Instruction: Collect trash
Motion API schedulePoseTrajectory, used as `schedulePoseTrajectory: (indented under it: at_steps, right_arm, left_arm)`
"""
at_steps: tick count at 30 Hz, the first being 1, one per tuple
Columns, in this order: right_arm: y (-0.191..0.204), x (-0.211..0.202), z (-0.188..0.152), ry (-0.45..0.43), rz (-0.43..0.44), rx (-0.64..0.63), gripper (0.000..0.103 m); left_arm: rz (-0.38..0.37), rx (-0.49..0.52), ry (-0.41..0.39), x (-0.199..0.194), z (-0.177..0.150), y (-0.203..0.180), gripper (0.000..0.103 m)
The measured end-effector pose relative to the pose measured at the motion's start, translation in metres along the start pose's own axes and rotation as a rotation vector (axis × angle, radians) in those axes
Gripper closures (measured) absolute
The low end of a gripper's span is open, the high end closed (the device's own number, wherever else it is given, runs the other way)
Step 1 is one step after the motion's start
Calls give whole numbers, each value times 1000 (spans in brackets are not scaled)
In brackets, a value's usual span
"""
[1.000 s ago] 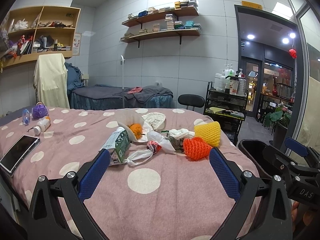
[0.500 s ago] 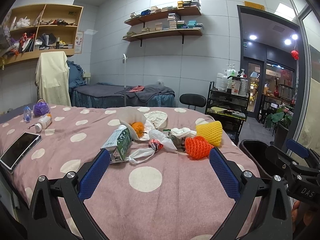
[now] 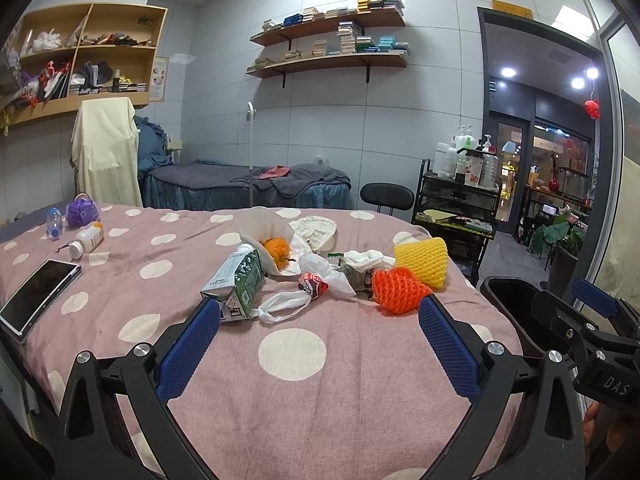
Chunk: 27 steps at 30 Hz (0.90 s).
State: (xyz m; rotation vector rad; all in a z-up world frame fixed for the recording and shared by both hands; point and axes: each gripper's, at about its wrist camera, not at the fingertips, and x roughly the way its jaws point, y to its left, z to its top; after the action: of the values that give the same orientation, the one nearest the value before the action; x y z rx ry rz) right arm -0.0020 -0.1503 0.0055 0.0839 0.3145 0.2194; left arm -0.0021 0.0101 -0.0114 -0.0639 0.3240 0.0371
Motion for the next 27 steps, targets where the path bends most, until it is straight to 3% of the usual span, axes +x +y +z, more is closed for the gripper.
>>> schedulePoseTrajectory:
  at_steps: [19,27]
  right_arm:
    - [1,8,-2,19,2,1,5]
    - [6,22,-3,76,31,-1,5]
  left_arm:
    - [2,-14,22,4,-5,2,6]
    - [-8,-35,69,10,-8,10,6]
